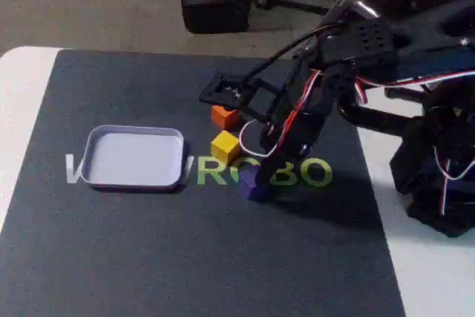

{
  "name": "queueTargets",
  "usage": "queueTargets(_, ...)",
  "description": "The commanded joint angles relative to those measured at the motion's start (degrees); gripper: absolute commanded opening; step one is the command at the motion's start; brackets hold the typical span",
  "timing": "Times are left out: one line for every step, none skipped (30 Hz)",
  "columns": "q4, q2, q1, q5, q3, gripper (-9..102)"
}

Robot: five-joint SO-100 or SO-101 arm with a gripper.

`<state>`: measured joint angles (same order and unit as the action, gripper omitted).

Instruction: Move blocks one by one until all three blocks are in the tray.

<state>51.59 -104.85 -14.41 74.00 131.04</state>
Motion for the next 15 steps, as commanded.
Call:
queueTargets(-0.53,-2.55,0.70,0.18,0.18,17)
queueTargets(-0.70,-2.72,1.05,0.00,0.18,18)
queueTargets(-0.70,-2.99,1.41,-0.18,0.18,19)
queueTargets(-0.70,-3.16,1.85,-0.44,-0.09,19)
queueTargets(-0.70,-3.16,2.29,-0.88,-0.35,20)
queueTargets(-0.70,-3.43,2.72,-1.41,-0.53,20)
queueTargets(-0.79,-3.52,3.08,-1.85,-0.70,20)
queueTargets(-0.79,-3.52,3.34,-2.11,-0.79,20)
queueTargets(-0.79,-3.52,3.52,-2.20,-0.88,20)
queueTargets(-0.79,-3.52,3.78,-2.29,-0.88,20)
queueTargets(-1.05,-3.43,3.87,-2.37,-0.97,20)
queueTargets(-1.41,-3.16,4.04,-2.55,-0.97,20)
queueTargets(-1.85,-2.90,4.04,-2.72,-1.05,20)
queueTargets(-2.20,-2.55,3.96,-2.81,-1.14,20)
queueTargets(-2.29,-1.85,3.78,-2.81,-1.49,20)
